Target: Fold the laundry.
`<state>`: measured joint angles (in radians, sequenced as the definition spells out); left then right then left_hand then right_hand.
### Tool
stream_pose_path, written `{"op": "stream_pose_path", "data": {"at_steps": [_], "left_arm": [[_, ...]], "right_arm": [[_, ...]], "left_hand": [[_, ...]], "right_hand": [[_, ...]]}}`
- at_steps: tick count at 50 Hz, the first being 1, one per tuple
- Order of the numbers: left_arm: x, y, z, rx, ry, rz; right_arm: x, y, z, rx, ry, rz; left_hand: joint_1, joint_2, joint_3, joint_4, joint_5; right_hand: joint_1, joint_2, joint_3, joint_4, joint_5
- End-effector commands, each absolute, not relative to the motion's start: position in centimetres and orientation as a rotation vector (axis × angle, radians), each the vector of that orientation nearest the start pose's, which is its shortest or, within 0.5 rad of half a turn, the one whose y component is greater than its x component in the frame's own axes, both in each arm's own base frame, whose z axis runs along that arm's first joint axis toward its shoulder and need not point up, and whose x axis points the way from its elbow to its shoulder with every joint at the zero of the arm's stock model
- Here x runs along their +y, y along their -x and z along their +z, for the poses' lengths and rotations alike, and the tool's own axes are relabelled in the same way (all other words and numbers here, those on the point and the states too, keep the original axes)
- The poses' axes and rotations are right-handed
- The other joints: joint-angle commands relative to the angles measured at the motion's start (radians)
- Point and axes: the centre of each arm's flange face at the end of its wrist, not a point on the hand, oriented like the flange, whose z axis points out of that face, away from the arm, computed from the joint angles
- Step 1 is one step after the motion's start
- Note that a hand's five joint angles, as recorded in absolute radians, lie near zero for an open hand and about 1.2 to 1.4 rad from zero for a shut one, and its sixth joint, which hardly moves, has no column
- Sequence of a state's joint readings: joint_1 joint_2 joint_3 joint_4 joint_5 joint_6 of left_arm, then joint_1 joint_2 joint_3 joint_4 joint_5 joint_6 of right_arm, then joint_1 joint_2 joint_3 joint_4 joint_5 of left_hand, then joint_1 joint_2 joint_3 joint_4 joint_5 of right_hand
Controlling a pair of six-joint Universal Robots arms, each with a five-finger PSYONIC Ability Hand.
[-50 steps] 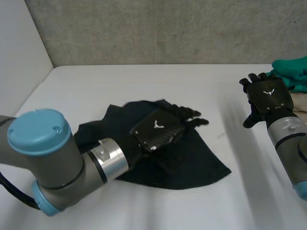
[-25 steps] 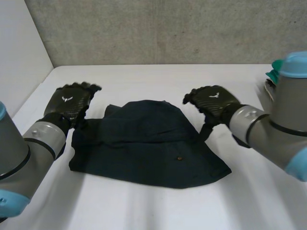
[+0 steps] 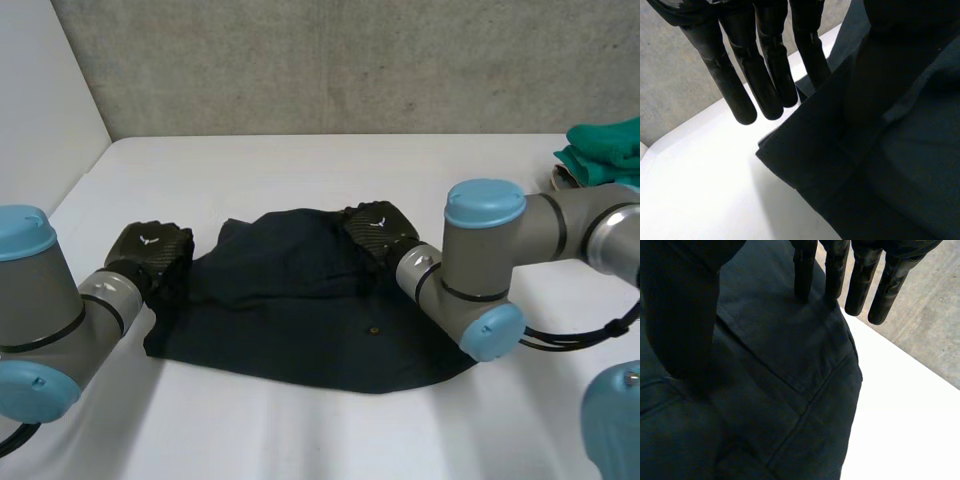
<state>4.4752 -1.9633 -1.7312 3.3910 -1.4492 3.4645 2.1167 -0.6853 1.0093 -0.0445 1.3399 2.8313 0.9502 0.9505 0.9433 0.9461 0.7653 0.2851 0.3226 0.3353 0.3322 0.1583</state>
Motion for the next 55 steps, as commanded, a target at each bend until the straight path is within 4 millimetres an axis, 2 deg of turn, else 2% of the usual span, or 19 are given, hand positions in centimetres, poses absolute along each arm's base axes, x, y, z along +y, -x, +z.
{"op": "stream_pose_path", "data": {"at_steps": [1, 4, 7, 10, 14, 19, 22, 24, 26, 27, 29, 31, 33, 35, 39, 43, 46, 50, 55], "left_arm": [[-29.5, 21.7, 15.8, 2.422, -0.811, -1.909], [-29.5, 21.9, 16.3, 2.404, -0.809, -1.941], [-29.6, 22.2, 17.2, 2.371, -0.805, -1.989], [-29.6, 22.3, 18.7, 2.320, -0.797, -2.052], [-30.3, 22.4, 20.1, 2.266, -0.783, -2.110], [-32.6, 23.0, 21.7, 2.180, -0.764, -2.199], [-35.2, 23.8, 23.1, 2.080, -0.744, -2.293], [-36.5, 24.3, 25.0, 1.989, -0.721, -2.377], [-37.8, 25.1, 29.1, 1.793, -0.683, -2.539], [-38.1, 25.3, 30.6, 1.718, -0.666, -2.595], [-38.7, 25.7, 35.2, 1.478, -0.584, -2.772], [-38.6, 26.1, 37.8, 1.328, -0.533, -2.891], [-38.1, 26.1, 41.3, 1.118, -0.444, -3.037], [-37.7, 25.7, 43.1, 1.007, -0.393, -3.105], [-35.6, 25.0, 46.3, 0.839, -0.328, -3.196], [-35.5, 24.9, 44.0, 0.988, -0.349, -3.155], [-35.9, 25.0, 39.7, 1.188, -0.390, -3.081], [-35.4, 25.0, 34.0, 1.447, -0.445, -2.963], [-32.9, 24.7, 28.3, 1.738, -0.532, -2.796]], "right_arm": [[-31.8, -37.3, 11.5, 1.980, 1.117, -1.686], [-31.9, -37.5, 10.7, 1.985, 1.121, -1.674], [-32.1, -37.6, 10.4, 1.985, 1.118, -1.675], [-32.4, -37.7, 10.6, 1.979, 1.113, -1.692], [-33.0, -37.6, 12.0, 1.978, 1.077, -1.762], [-34.5, -37.9, 15.7, 1.908, 0.995, -1.946], [-35.7, -38.3, 18.9, 1.775, 0.914, -2.129], [-36.7, -38.5, 22.7, 1.616, 0.822, -2.317], [-37.5, -38.4, 25.7, 1.488, 0.745, -2.454], [-38.0, -38.0, 28.9, 1.352, 0.657, -2.588], [-38.1, -37.4, 32.5, 1.207, 0.569, -2.692], [-37.8, -36.5, 36.8, 1.026, 0.473, -2.789], [-37.2, -36.0, 39.2, 0.933, 0.426, -2.830], [-36.4, -35.6, 41.3, 0.857, 0.395, -2.855], [-34.9, -35.5, 43.0, 0.807, 0.421, -2.849], [-34.1, -35.4, 41.5, 0.870, 0.528, -2.794], [-33.7, -35.1, 39.9, 0.932, 0.603, -2.753], [-33.0, -35.2, 35.4, 1.101, 0.751, -2.636], [-31.6, -33.6, 27.3, 1.533, 0.933, -2.341]], "left_hand": [[0.431, 0.431, 0.438, 0.435, 0.442], [0.446, 0.446, 0.453, 0.450, 0.456], [0.446, 0.446, 0.453, 0.450, 0.456], [0.446, 0.446, 0.453, 0.450, 0.456], [0.446, 0.446, 0.453, 0.450, 0.456], [0.446, 0.446, 0.453, 0.450, 0.456], [0.446, 0.446, 0.453, 0.450, 0.456], [0.446, 0.446, 0.453, 0.450, 0.456], [0.446, 0.446, 0.453, 0.450, 0.456], [0.446, 0.446, 0.453, 0.450, 0.456], [0.446, 0.446, 0.453, 0.450, 0.456], [0.446, 0.446, 0.453, 0.450, 0.456], [0.446, 0.446, 0.453, 0.450, 0.456], [0.446, 0.446, 0.453, 0.450, 0.456], [0.446, 0.446, 0.453, 0.450, 0.456], [0.446, 0.446, 0.453, 0.450, 0.456], [0.446, 0.446, 0.453, 0.450, 0.456], [0.446, 0.446, 0.453, 0.450, 0.456], [0.446, 0.446, 0.453, 0.450, 0.456]], "right_hand": [[0.199, 0.162, 0.149, 0.152, 0.151], [0.269, 0.232, 0.219, 0.222, 0.222], [0.536, 0.498, 0.486, 0.489, 0.488], [1.109, 1.072, 1.059, 1.062, 1.062], [1.111, 1.074, 1.061, 1.064, 1.063], [1.111, 1.074, 1.061, 1.064, 1.063], [1.111, 1.074, 1.061, 1.064, 1.063], [1.111, 1.074, 1.061, 1.064, 1.063], [1.111, 1.074, 1.061, 1.064, 1.063], [1.111, 1.074, 1.061, 1.064, 1.063], [1.111, 1.074, 1.061, 1.064, 1.063], [1.111, 1.074, 1.061, 1.064, 1.063], [1.111, 1.074, 1.061, 1.064, 1.063], [1.111, 1.074, 1.061, 1.064, 1.063], [1.111, 1.074, 1.061, 1.064, 1.063], [1.111, 1.074, 1.061, 1.064, 1.063], [1.111, 1.074, 1.061, 1.064, 1.063], [1.111, 1.074, 1.061, 1.064, 1.063], [1.111, 1.074, 1.061, 1.064, 1.063]]}}
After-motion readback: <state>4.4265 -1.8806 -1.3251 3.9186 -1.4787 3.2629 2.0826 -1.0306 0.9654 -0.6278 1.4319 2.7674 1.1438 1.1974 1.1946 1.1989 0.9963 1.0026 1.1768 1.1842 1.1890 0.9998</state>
